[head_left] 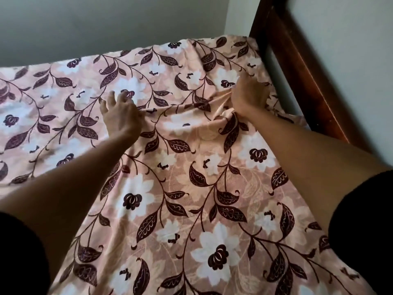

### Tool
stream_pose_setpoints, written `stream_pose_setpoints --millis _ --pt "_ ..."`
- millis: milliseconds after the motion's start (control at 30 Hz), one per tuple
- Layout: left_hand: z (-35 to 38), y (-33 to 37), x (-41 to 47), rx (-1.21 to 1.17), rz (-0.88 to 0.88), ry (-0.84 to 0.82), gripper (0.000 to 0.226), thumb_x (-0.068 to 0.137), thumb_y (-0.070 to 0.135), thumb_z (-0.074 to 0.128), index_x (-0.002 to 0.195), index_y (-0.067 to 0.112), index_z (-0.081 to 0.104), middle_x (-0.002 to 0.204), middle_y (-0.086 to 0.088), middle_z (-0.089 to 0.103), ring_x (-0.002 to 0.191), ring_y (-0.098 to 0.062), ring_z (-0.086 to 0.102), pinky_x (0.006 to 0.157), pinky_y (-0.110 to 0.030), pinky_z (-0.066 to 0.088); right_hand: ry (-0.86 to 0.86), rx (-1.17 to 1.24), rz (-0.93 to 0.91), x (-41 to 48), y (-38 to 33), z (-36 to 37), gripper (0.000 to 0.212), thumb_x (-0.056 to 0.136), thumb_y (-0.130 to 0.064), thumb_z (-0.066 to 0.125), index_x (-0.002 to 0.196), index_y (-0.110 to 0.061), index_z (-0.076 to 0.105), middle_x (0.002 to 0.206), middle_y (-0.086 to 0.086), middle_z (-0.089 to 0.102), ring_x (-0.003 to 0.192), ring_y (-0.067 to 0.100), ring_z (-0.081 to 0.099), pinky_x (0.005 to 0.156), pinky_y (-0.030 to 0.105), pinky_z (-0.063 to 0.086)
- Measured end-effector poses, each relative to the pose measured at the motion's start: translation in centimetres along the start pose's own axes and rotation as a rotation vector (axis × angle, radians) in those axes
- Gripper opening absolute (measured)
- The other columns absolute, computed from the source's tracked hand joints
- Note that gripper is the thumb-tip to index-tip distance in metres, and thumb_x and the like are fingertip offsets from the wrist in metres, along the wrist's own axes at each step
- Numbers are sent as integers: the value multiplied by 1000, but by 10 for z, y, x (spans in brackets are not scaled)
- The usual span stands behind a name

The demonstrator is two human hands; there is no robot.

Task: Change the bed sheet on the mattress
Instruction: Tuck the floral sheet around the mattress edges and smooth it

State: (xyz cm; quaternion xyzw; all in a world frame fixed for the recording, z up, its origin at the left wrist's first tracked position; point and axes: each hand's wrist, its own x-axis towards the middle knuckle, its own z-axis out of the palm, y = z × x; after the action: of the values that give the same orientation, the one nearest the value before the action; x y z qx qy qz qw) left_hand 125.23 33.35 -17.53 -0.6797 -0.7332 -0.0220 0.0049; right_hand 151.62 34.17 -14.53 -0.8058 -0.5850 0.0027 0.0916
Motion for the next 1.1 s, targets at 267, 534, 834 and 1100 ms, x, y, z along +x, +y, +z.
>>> stream_pose_setpoints --millis 267,534,834,1100 --pt "-7 -16 -12 -118 -19 -117 46 94 41 46 130 11 48 155 -8 20 143 -29 11 115 -53 6 -218 324 -37 16 -5 3 53 97 -26 43 146 -20 24 139 14 46 129 33 41 108 49 29" --pt "6 -62 -155 -93 103 -131 69 94 58 13 149 17 5 157 -6 -2 145 -26 -5 117 -48 -1 -30 301 -265 -189 -20 23 59 94 -41 26 135 -2 42 148 19 32 140 38 21 113 53 9" --pt "18 -112 -333 -26 373 -221 60 93 62 24 148 40 11 158 4 8 145 -31 0 114 -56 7 -133 240 -486 -395 -15 34 63 98 -47 19 147 -9 22 156 8 17 143 24 17 109 51 21" --pt "-13 -150 -351 7 138 -335 59 91 54 -2 142 26 -13 155 -6 -14 136 -27 -23 109 -43 -17 -300 32 -42 -425 73 0 86 93 -63 5 141 4 31 146 24 33 136 39 30 112 50 16"
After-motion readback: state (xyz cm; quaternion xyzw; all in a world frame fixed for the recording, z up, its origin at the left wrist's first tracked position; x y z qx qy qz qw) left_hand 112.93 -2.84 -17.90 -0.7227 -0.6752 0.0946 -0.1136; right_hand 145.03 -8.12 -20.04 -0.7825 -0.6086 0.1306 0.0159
